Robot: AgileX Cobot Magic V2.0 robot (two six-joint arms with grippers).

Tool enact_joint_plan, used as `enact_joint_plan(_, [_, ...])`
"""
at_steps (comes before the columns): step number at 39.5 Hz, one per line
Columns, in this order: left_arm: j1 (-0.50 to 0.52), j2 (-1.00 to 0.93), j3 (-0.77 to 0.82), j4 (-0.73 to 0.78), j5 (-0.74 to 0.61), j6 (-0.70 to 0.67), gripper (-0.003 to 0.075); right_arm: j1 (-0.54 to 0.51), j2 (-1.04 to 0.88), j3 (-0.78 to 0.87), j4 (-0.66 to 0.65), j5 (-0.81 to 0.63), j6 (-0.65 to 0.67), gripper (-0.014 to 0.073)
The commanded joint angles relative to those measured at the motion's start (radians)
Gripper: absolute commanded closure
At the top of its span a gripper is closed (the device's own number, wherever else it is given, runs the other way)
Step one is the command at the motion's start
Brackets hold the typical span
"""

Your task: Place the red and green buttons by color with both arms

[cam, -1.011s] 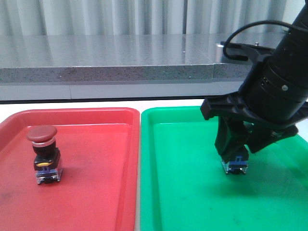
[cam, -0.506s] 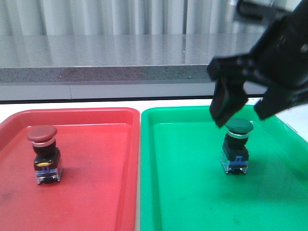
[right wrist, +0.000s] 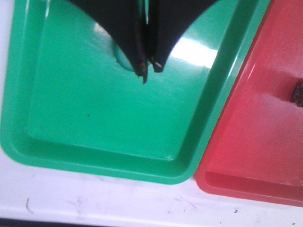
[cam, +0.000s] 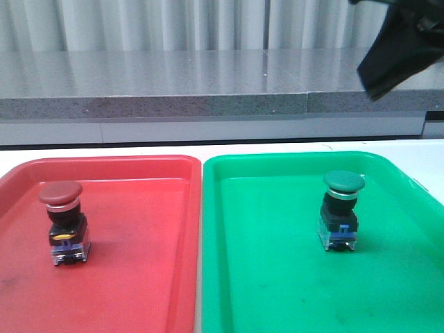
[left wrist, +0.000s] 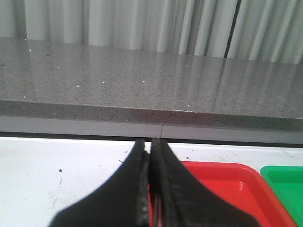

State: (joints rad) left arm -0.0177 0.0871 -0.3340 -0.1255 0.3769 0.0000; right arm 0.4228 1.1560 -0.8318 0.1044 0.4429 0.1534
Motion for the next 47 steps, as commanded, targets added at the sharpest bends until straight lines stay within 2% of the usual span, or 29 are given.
enact_joint_plan(1, [-0.001, 0.012, -0.028, -0.004, -0.084, -0.007, 0.0740, -0.003, -0.092, -0.013, -0.089, -0.046, -0.007, 0.0718])
enact_joint_plan(5, [-0.001, 0.012, -0.028, -0.004, -0.084, -0.007, 0.0740, -0.027, -0.176, 0.019, -0.123, -0.045, -0.006, 0.0718])
enact_joint_plan(18, [-0.001, 0.012, -0.028, -0.004, -0.084, -0.007, 0.0740, -0.221, -0.499, 0.232, -0.133, -0.051, -0.008, 0.0718])
enact_joint_plan(27, [-0.001, 0.012, -0.028, -0.004, -0.084, -0.007, 0.0740, -0.223, -0.759, 0.381, -0.218, -0.083, -0.010, 0.0718])
enact_joint_plan(34, [-0.001, 0.012, -0.028, -0.004, -0.084, -0.007, 0.0740, -0.223, -0.938, 0.441, -0.226, -0.143, -0.010, 0.0718])
enact_joint_plan(47, [-0.001, 0.012, -0.028, -0.004, -0.084, -0.007, 0.0740, -0.223, -0.969, 0.443, -0.227, -0.146, -0.010, 0.0718])
